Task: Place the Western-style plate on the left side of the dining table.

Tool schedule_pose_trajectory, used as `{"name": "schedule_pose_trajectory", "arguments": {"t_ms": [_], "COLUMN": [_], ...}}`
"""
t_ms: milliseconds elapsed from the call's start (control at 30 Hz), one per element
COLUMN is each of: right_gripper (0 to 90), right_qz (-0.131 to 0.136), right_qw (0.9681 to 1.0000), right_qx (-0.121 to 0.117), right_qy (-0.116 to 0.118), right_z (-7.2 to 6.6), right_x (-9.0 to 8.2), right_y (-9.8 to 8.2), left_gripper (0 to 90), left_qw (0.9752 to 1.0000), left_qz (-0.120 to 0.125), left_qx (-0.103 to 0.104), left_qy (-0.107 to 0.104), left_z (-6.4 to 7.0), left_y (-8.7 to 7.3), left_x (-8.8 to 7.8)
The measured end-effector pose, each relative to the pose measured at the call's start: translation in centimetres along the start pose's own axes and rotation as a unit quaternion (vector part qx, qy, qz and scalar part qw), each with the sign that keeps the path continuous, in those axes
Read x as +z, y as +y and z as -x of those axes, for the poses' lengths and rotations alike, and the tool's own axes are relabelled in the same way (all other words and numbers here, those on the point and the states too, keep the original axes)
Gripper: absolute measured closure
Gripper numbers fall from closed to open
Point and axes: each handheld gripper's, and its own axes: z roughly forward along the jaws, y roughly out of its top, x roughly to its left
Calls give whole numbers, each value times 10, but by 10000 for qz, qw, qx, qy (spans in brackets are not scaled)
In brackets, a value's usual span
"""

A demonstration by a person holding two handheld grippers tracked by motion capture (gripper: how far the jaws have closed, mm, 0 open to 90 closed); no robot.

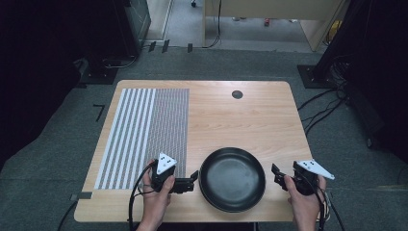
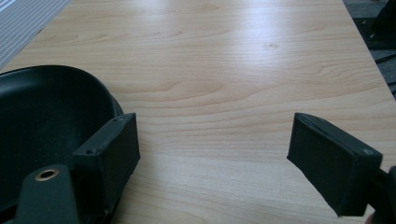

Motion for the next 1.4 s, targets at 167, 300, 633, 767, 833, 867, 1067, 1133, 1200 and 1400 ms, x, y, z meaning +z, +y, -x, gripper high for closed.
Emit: {"name": "schedule_pose_trajectory", "arguments": {"t_ms": [167,300,633,767,833,867,1067,1133,1200,1400], "right_gripper": [161,163,212,234,242,248,331,364,394,549], "right_qz": [39,50,28,38,30,32,106,160,209,178], "right_qw": [9997,9994,9995,9996,9995,9995,9993,9991,9987,9972], "right_qx": [130,123,101,95,69,72,72,21,-8,109], "right_qy": [205,315,284,277,303,314,348,402,457,716], "right_z": [-7,-14,-26,-30,-32,-32,-36,-36,-36,-38], "right_x": [-1,-1,0,1,1,1,2,2,1,2], "right_y": [2,4,5,5,6,6,6,5,5,2], "left_gripper": [0,0,0,0,0,0,0,0,0,0], "left_qw": [9999,9998,9991,9989,9988,9988,9984,9982,9982,9975], "left_qz": [-80,-164,-344,-382,-408,-415,-466,-492,-489,-548], "left_qx": [38,66,86,94,102,97,119,104,78,39], "left_qy": [-61,-136,-240,-251,-255,-261,-299,-333,-342,-439], "left_z": [3,3,7,8,8,9,11,12,13,17], "left_y": [-2,-3,-9,-10,-11,-11,-13,-14,-15,-16], "left_x": [4,7,15,17,18,18,21,23,24,28]}}
